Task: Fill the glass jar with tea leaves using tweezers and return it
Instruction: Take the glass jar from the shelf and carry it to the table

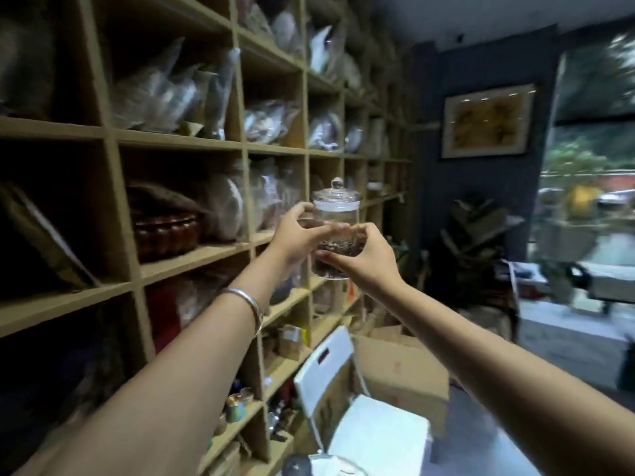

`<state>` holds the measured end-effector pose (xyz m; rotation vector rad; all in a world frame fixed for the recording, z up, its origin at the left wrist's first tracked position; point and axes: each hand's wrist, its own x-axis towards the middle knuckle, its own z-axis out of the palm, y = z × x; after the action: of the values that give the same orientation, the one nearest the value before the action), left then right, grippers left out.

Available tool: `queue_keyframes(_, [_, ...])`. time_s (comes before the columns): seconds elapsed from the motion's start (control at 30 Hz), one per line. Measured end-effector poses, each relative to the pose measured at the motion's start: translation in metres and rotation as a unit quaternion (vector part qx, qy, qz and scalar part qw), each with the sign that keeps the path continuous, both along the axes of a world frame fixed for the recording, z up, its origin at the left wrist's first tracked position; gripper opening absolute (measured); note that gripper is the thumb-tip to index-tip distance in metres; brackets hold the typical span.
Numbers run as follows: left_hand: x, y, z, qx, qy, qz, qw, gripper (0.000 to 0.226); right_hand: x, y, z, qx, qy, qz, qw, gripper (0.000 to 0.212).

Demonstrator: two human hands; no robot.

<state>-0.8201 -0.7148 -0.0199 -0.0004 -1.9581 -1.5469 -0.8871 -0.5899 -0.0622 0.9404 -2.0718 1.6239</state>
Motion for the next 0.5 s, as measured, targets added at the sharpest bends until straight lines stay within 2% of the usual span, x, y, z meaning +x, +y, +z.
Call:
queue_keyframes(0.13, [-0.043,0.109,-0.009,0.001,-0.02,-0.157,0.987,0.044,-0.003,0.128,-0.01,0.003,-0.003,-0.123,0.992,0.065])
queue_keyframes(0.27, [-0.064,0.231,-0.015,-0.022,-0.022,-0.283,0.959,0.054,0.019,0.254,-0.012,0.005,-0.014,-0.242,0.97,0.069])
queue_keyframes(0.4, [-0.052,0.361,-0.012,-0.033,-0.041,-0.408,0.911,0.082,0.07,0.381,-0.01,0.005,-0.029,-0.352,0.935,0.077])
queue_keyframes(0.5, [-0.02,0.458,-0.013,-0.026,-0.039,-0.505,0.862,0.076,0.133,0.466,-0.011,-0.003,-0.036,-0.432,0.901,0.072])
